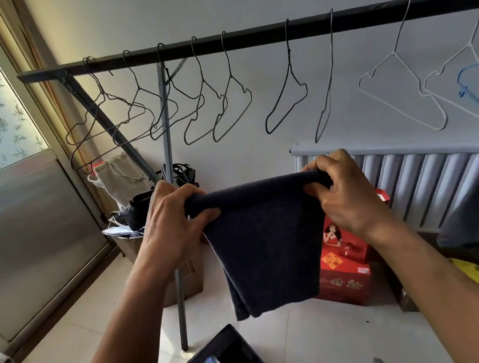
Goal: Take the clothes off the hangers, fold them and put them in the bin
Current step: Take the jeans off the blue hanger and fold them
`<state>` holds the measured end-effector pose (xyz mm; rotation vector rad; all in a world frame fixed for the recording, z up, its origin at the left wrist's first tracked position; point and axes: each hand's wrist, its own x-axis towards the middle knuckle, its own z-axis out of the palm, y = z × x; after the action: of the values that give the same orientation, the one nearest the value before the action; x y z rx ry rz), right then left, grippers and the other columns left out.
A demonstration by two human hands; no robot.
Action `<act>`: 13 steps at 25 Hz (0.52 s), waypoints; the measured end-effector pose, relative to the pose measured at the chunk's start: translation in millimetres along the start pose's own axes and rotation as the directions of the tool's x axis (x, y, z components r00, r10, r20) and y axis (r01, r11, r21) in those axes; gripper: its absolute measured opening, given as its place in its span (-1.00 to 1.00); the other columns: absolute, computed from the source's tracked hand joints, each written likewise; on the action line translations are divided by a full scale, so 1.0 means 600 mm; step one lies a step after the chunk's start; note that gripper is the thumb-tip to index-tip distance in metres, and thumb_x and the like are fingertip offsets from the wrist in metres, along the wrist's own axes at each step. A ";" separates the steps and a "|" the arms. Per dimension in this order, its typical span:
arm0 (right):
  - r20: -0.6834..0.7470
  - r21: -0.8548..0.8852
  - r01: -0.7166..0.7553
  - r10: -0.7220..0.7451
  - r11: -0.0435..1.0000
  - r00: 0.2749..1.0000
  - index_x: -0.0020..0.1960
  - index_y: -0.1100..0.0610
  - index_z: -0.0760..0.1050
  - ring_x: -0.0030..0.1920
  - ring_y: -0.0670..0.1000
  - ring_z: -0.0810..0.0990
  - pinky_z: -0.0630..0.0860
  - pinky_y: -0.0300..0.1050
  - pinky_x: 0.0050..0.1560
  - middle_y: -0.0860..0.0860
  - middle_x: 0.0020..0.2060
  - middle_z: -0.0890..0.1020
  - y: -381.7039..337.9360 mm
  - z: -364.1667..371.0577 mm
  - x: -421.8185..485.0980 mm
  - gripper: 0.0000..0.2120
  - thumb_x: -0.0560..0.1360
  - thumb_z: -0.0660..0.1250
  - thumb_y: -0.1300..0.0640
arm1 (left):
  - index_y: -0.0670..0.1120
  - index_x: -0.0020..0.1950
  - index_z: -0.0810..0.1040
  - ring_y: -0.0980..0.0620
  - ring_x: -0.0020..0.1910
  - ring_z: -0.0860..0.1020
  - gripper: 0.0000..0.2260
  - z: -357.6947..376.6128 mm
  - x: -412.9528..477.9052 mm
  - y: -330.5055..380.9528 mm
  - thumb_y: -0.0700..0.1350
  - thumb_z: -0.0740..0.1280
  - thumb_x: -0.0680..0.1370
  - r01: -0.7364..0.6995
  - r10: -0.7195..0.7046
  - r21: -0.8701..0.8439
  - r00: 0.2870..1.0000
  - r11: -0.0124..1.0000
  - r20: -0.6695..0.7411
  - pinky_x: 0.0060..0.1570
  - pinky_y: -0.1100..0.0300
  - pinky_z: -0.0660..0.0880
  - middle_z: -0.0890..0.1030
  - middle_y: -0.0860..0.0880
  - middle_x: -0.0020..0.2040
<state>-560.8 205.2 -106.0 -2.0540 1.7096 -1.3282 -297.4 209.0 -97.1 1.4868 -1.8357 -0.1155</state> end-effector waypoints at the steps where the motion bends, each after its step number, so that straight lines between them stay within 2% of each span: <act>1: -0.028 -0.006 0.012 -0.012 1.000 1.000 0.07 0.12 0.56 0.14 0.05 0.46 0.47 0.02 0.19 -0.02 0.02 0.40 0.003 -0.002 0.002 -0.86 0.50 0.38 0.19 | 0.00 -0.01 0.61 0.05 0.13 0.36 -0.80 0.001 -0.001 -0.003 -0.01 0.51 0.43 -0.006 0.006 -0.059 1.000 0.998 0.005 0.11 0.18 0.31 0.40 -0.01 0.08; 3: -0.042 0.035 0.012 -0.011 0.999 0.999 0.05 0.09 0.55 0.13 0.07 0.49 0.48 0.05 0.19 -0.02 0.03 0.47 0.008 -0.008 0.008 -0.87 0.50 0.38 0.19 | -0.08 -0.06 0.60 0.03 0.20 0.45 -0.74 0.003 -0.003 -0.002 0.03 0.53 0.38 0.009 0.015 -0.334 0.997 0.943 0.070 0.16 0.10 0.44 0.48 -0.02 0.15; 5: -0.052 0.090 -0.011 0.016 0.996 0.999 0.00 0.02 0.53 0.02 0.09 0.56 0.53 0.09 0.08 0.03 -0.04 0.58 0.011 -0.011 0.016 -0.91 0.51 0.37 0.15 | -0.17 -0.01 0.57 -0.09 0.02 0.59 -0.68 0.004 -0.003 0.010 0.01 0.51 0.39 0.051 0.011 -0.546 0.994 0.836 0.109 -0.02 -0.10 0.58 0.59 -0.18 0.01; 6: -0.067 0.121 -0.024 0.032 0.992 0.997 -0.03 0.01 0.52 -0.02 0.08 0.56 0.53 0.05 0.04 0.05 -0.07 0.59 0.011 -0.011 0.020 -0.93 0.51 0.36 0.16 | -0.20 0.01 0.56 -0.13 -0.08 0.60 -0.69 0.006 0.000 0.017 -0.03 0.51 0.42 0.055 0.002 -0.582 0.995 0.812 0.097 -0.10 -0.13 0.58 0.58 -0.26 -0.06; 9: -0.122 0.205 -0.063 0.090 0.977 0.988 -0.04 0.06 0.52 -0.04 0.02 0.54 0.50 -0.02 0.02 0.02 -0.09 0.58 0.012 -0.002 0.031 -0.93 0.50 0.37 0.20 | -0.26 0.02 0.55 0.02 -0.19 0.57 -0.78 0.010 0.013 0.041 -0.17 0.46 0.48 0.040 -0.023 -0.595 0.999 0.803 0.037 -0.21 -0.01 0.59 0.58 -0.31 -0.09; 11: -0.163 0.180 -0.100 0.130 0.979 0.978 0.07 0.08 0.49 0.07 0.04 0.50 0.47 -0.05 0.10 0.01 0.03 0.51 0.015 0.007 0.033 -0.82 0.48 0.39 0.19 | -0.25 0.01 0.56 0.07 -0.20 0.57 -0.81 0.014 0.020 0.051 -0.19 0.46 0.49 0.047 -0.038 -0.590 0.999 0.806 0.028 -0.21 0.07 0.59 0.61 -0.26 -0.11; 13: -0.157 0.156 -0.146 0.170 0.977 0.973 0.22 0.09 0.41 0.13 0.03 0.46 0.46 -0.07 0.13 0.02 0.13 0.42 0.016 0.016 0.024 -0.65 0.48 0.42 0.15 | -0.20 -0.01 0.57 0.07 -0.22 0.59 -0.82 0.022 0.023 0.053 -0.16 0.48 0.48 0.084 -0.083 -0.596 0.996 0.798 0.029 -0.18 0.05 0.59 0.63 -0.17 -0.17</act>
<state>-561.6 185.7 -110.4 -1.7321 1.7453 -1.5613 -331.0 202.3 -83.5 1.1041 -1.5253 -0.6793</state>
